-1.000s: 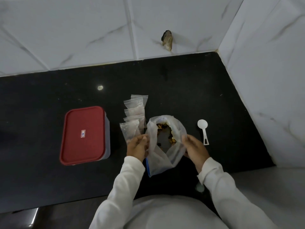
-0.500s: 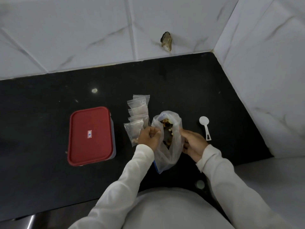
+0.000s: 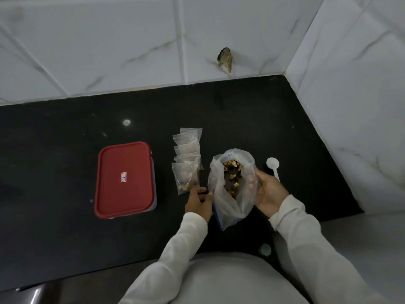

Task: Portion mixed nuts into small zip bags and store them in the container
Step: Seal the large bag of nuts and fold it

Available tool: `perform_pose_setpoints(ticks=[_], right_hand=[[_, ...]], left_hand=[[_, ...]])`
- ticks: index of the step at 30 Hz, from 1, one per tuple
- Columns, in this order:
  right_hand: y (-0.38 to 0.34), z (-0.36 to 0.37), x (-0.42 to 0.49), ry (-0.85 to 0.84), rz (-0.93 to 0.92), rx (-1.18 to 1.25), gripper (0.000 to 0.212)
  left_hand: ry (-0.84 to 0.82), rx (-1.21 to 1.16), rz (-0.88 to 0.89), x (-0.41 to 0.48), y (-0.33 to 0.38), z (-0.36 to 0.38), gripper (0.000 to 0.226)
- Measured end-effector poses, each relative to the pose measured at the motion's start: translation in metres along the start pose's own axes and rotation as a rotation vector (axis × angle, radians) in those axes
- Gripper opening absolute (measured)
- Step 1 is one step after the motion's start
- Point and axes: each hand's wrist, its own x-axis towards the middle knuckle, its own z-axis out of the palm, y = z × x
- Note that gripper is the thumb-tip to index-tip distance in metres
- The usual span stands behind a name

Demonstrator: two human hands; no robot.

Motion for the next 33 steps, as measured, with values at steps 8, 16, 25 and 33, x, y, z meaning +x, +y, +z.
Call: perform_pose_setpoints(ticks=[8,16,25,33], right_hand=[[-0.001,-0.01,0.003,0.051,0.033,0.026,0.032],[-0.006,-0.009,0.011,0.167,-0.049,-0.238,0.022],[-0.035,0.002,0.014,0.201,-0.036,-0.724,0.022],[-0.043,0.012,0.024,0.199,-0.075,-0.822,0.029]], left_hand=[[-0.054,-0.14,-0.177,0.006,0.018,0.001,0.016],[0.001,-0.229,-0.002,0.002,0.038,0.008,0.018],[-0.102,0.073,-0.13,0.025,0.1,0.022,0.048],[-0.141,0.026,-0.239,0.058,0.107,0.028,0.102]])
